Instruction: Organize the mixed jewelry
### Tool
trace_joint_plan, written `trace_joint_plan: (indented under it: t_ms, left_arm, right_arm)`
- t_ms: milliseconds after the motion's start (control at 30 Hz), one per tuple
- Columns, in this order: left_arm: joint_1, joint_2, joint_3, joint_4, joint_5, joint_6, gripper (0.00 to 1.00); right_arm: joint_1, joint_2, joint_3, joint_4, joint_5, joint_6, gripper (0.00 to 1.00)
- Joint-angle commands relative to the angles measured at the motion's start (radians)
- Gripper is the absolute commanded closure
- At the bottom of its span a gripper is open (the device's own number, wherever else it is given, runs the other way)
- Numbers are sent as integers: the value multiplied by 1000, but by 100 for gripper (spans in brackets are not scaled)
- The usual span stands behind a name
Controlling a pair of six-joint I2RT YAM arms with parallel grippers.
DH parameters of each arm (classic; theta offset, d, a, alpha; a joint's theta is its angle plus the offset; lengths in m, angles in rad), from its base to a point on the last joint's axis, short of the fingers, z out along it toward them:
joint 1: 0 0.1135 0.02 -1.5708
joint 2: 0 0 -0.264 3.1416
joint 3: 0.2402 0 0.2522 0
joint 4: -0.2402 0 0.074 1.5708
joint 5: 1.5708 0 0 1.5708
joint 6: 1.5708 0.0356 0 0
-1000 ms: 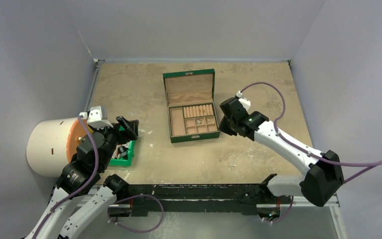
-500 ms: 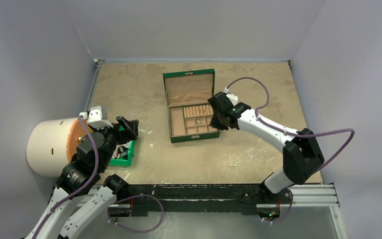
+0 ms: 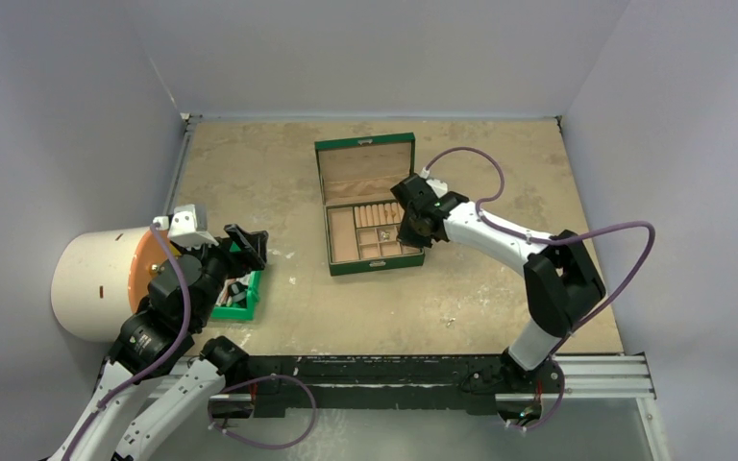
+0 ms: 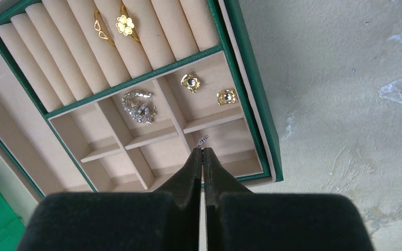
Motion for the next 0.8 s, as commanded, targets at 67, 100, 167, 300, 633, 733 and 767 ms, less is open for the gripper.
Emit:
trace_joint_plan:
  t_ms: [67,100,167,300,633,733,767]
  left_arm:
    - [7,0,5,24,-16,-9,22]
    - [7,-1,5,24,-17,-9,22]
    - [8,-1,5,23,-17,-9,22]
    - [7,0,4,23,-16,-9,21]
    - [7,0,4,24,-15,-9,21]
    - [7,2,5,24,-14,-8,21]
    - [7,3,6,24,-14,-8,21]
  right_arm:
    - [6,21,47,11,-7,-9,98]
    - [7,24,48,8,-8,-9,96]
    - [6,25,49,3,-8,-7,94]
    - [6,14,46,-7,-2,-5,86]
    - [6,-58,22,-35,22,-1,82]
    - [6,-104,-2,-49,19,-2,82]
    - [6,-121,-11,-60,20,-1,82]
